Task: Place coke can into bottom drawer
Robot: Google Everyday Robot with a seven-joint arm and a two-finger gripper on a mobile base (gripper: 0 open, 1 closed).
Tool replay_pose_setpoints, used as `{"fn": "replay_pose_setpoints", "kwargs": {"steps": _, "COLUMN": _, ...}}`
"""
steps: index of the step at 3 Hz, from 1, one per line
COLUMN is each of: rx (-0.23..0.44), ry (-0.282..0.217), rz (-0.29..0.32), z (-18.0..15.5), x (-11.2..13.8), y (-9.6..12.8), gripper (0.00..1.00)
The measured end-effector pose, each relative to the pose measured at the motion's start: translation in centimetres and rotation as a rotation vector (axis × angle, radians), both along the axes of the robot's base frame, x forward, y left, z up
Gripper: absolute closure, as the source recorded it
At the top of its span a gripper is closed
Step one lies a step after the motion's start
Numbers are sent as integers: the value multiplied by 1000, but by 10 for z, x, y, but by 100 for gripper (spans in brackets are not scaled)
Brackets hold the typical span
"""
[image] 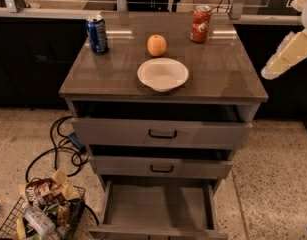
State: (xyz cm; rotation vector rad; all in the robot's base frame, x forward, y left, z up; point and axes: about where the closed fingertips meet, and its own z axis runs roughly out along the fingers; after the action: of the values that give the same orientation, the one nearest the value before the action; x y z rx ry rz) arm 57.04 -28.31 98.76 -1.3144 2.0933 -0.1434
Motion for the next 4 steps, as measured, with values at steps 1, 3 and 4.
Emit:
{"fn": "replay_pose_setpoints", "kwargs": {"steps": 1, "rx": 148, "ry": -143, "rz": -45, "z": 1, "x": 53, "y": -18, "gripper": 0}}
{"fn": "replay_pose_setpoints", "kwargs": {"steps": 3, "rx": 549, "ry": -360, "rz": -55, "z": -13, "x": 148, "y": -32, "gripper": 0}}
{"fn": "replay_pose_setpoints", "kwargs": {"steps": 4, "rx": 571, "ry": -366, "rz": -59, "z": -14, "x": 154, "y": -35, "gripper": 0}}
